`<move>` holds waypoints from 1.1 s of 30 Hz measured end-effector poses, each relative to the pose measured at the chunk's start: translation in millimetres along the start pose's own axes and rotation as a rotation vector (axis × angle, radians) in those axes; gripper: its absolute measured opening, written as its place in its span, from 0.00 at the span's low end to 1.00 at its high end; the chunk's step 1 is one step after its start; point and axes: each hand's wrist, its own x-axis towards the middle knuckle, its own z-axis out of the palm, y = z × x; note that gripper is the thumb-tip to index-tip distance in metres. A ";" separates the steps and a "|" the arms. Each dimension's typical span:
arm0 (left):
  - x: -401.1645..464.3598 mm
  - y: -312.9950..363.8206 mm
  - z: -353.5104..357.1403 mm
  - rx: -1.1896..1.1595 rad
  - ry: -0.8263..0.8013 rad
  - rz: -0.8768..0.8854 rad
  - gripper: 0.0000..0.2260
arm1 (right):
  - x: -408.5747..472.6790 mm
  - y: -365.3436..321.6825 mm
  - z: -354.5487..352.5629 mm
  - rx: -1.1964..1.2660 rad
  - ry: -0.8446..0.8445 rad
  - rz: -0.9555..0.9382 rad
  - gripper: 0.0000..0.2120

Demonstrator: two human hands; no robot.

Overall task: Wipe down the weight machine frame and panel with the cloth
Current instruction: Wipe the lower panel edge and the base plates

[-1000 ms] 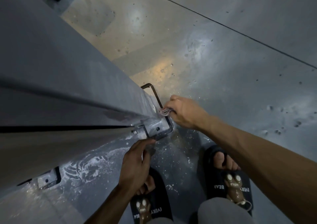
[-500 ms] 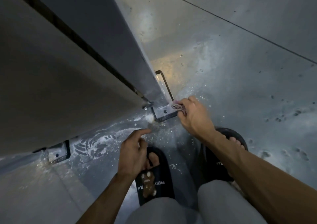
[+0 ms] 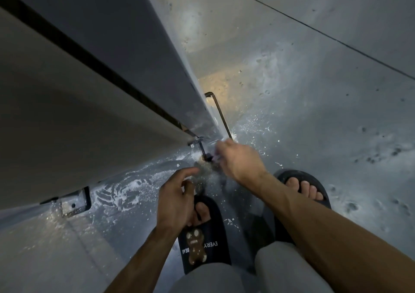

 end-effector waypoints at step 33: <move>8.5 -15.9 0.5 0.090 0.001 -0.018 0.14 | 9.0 -20.9 12.8 0.017 0.246 -0.118 0.13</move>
